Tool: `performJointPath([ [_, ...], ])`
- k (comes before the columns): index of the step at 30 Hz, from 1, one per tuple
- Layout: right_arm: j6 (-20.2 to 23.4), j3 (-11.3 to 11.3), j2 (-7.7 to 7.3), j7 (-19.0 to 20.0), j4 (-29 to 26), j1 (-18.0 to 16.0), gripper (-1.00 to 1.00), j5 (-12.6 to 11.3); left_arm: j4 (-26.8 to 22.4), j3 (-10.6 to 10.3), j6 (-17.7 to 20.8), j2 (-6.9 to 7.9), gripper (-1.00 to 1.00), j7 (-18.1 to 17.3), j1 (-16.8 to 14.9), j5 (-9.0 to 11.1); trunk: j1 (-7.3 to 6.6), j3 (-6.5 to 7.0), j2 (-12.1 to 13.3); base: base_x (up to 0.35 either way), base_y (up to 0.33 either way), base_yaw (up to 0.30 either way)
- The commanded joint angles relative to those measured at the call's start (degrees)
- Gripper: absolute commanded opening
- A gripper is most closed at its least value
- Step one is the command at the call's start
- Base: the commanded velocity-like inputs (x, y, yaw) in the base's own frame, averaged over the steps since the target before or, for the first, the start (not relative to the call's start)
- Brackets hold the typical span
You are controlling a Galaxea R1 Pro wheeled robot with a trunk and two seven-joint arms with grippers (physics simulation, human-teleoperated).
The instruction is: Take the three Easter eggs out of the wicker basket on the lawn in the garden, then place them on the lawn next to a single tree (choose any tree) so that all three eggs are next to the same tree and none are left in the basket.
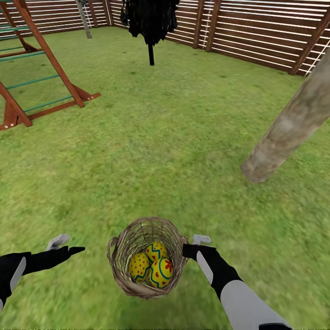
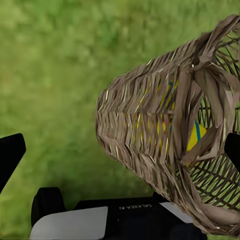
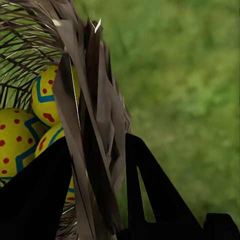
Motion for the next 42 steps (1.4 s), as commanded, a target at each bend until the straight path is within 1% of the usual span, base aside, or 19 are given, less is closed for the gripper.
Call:
performJointPath([
  [1, 0.2, 0.0, 0.03, -0.3, -0.1, 0.0, -1.00, -1.0, 0.0, 0.2, 0.5, -0.02, 1.00, -0.2, 0.0, 0.0, 0.00, -0.13, 0.0, 0.000, 0.000, 0.000],
  [12, 0.1, 0.0, 0.03, -0.3, -0.1, 0.0, -1.00, -1.0, 0.0, 0.1, 0.5, -0.02, 1.00, -0.2, 0.0, 0.0, 0.00, -1.14, 0.0, 0.000, 0.000, 0.000],
  [19, -1.7, 0.0, 0.03, -0.3, -0.1, 0.0, -1.00, -1.0, 0.0, 0.1, 0.5, -0.02, 1.00, -0.2, 0.0, 0.0, 0.00, -1.79, 0.0, 0.000, 0.000, 0.000],
  [31, -1.8, 0.0, 0.03, -0.3, -0.1, 0.0, -1.00, -1.0, 0.0, 0.1, 0.5, -0.02, 1.00, -0.4, 0.0, 0.1, 0.00, -2.81, 0.0, 0.000, 0.000, 0.000],
  [41, -2.0, 0.0, 0.03, -0.3, -0.1, 0.0, -1.00, -1.0, 0.0, 0.1, 0.5, -0.02, 1.00, -0.5, 0.0, 0.1, 2.20, -4.63, -4.0, 0.000, 0.000, 0.000],
  [42, -2.1, -0.1, 0.03, 0.0, -0.1, 0.2, 1.00, -0.9, 0.0, 0.1, 0.6, -0.25, 1.00, -0.6, 0.0, 0.0, 2.19, -4.62, -4.0, 0.000, 0.000, 0.000],
])
